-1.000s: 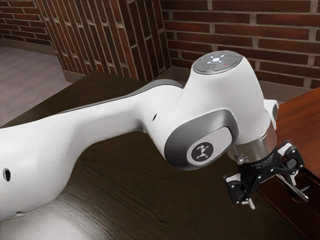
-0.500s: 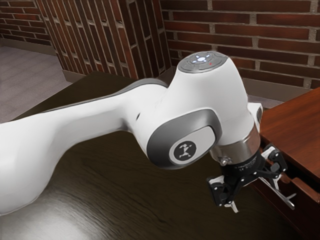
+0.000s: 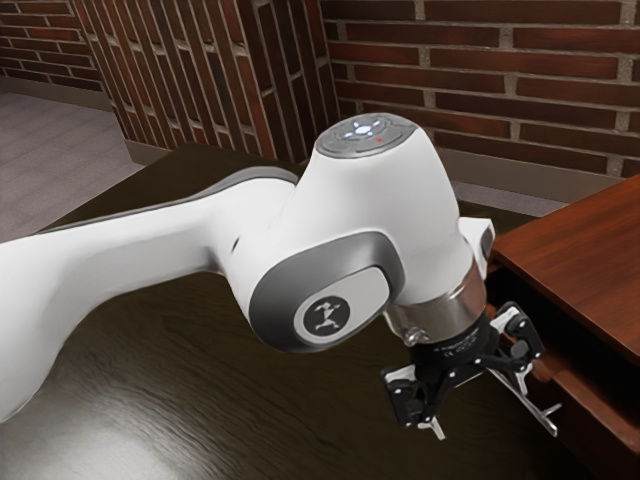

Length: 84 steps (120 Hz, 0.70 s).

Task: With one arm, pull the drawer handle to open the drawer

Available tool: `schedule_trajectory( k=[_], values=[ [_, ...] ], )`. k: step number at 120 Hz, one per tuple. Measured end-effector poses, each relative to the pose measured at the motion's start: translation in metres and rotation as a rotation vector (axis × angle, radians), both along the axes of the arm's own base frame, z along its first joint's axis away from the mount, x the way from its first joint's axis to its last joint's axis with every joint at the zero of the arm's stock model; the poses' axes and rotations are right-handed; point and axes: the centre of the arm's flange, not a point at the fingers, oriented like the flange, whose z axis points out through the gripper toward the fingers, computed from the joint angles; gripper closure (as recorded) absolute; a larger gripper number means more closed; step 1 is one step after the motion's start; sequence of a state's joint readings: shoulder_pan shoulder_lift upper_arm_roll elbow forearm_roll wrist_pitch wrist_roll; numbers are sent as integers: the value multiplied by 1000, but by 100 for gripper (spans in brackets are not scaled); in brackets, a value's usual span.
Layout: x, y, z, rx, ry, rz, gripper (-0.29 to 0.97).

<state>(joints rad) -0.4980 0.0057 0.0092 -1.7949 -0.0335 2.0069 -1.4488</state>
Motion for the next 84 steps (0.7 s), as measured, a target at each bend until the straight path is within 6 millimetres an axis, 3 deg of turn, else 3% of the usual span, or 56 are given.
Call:
schedule_trajectory(
  k=[20, 84],
  values=[
    [-16, 8, 9, -7, -10, 1, 0],
    [-54, 31, 0, -12, 0, 11, 0]
  ],
)
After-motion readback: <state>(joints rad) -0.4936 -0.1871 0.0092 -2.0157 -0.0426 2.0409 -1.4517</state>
